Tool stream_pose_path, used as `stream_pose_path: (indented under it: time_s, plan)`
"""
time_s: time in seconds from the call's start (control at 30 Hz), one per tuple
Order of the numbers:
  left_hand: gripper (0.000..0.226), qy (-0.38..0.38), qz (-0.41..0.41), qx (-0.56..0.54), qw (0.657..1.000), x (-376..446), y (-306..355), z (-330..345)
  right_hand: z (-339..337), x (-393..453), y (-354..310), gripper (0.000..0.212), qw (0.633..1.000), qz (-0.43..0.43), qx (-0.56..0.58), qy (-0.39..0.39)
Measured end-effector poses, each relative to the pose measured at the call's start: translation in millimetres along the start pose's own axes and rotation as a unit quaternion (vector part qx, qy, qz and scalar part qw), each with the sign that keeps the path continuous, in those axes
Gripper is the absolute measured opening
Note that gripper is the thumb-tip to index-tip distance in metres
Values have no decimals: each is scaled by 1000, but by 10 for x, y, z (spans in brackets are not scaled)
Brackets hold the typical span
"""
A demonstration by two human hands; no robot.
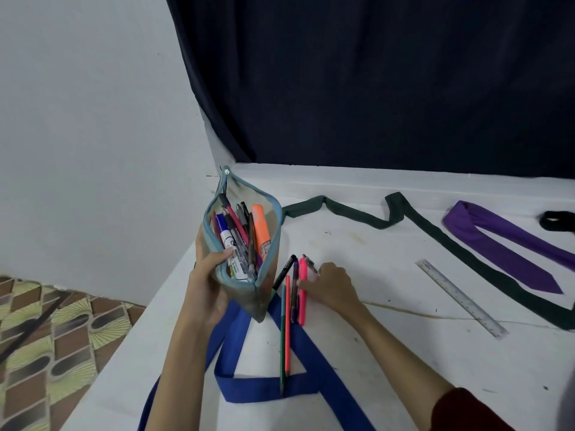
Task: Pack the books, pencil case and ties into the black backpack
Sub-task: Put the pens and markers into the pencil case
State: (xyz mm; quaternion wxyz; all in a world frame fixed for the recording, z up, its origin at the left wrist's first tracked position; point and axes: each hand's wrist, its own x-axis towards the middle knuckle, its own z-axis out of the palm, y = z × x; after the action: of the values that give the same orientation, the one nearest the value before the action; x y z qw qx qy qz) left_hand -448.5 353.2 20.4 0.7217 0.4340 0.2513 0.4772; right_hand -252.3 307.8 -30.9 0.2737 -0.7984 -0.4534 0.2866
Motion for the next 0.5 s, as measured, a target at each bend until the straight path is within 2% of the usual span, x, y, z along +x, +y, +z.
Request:
stream_pose_path:
  time_s: [0.1,0.17,0.27,0.33,0.43,0.5]
  plan:
    - [85,-10,-5,9,1000,-21,-1,32,13,40,-11,38,1000,8,8,-7]
    - [77,-7,-3,7,1000,-29,-14,40,-33,43,-5,36,1000,14,19,-9]
    - [70,-12,0,7,1000,-38,-34,58,-259,2,-29,21,987,40,154,12]
    - [71,-19,-3,11,1000,-38,-40,78,-538,-57,-142,21,962,43,262,68]
    - [83,-26,-16,12,999,-30,-67,144,-1032,-235,-440,24,915,-33,374,151]
    - [82,-36,-16,16,999,-27,-108,205,-1254,-423,-671,21,907,-96,383,148]
